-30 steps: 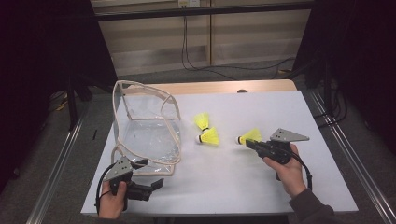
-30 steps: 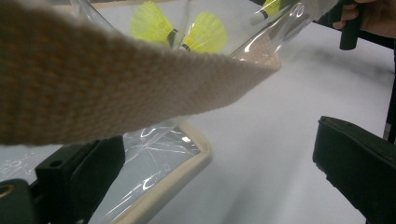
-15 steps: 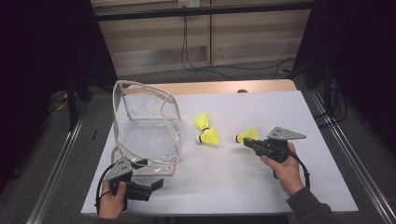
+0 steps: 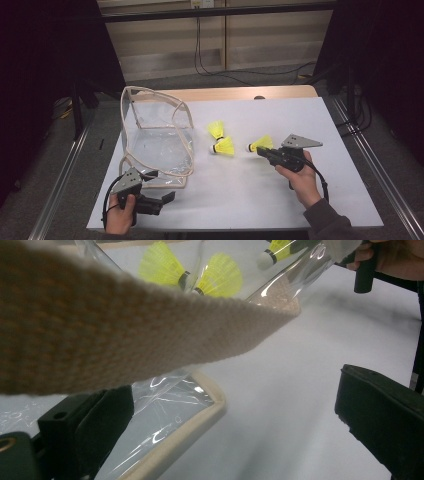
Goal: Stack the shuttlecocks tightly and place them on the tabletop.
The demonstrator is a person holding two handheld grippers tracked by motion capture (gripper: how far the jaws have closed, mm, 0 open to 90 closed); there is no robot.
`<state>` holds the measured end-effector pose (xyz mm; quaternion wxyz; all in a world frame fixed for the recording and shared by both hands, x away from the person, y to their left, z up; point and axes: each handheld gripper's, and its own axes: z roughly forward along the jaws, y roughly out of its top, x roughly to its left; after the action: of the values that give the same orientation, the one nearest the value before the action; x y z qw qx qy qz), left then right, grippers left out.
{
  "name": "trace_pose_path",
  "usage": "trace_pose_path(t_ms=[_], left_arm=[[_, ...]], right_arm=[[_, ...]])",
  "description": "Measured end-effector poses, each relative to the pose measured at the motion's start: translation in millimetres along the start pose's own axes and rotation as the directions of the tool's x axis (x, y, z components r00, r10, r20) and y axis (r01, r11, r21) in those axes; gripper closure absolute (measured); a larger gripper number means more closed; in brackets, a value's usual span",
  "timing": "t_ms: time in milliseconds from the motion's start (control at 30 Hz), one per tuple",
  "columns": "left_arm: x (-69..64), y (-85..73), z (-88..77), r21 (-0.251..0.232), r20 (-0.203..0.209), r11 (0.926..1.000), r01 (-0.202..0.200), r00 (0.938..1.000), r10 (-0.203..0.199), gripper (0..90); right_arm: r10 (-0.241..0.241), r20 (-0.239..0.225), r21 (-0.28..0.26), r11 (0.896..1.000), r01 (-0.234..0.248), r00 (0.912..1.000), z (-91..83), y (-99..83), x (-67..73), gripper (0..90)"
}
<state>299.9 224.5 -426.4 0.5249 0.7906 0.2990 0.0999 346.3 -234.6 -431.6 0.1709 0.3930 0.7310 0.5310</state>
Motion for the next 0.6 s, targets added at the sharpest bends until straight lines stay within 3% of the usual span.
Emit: trace_pose_path(t_ms=[600], left_arm=[[-0.1,0.2,0.2,-0.003,0.006,1.0,-0.001,1.0,0.001,2.3]], right_arm=[[0.0,0.0,0.007,1.0,0.0,1.0,9.1,1.7,0.0,89.2]])
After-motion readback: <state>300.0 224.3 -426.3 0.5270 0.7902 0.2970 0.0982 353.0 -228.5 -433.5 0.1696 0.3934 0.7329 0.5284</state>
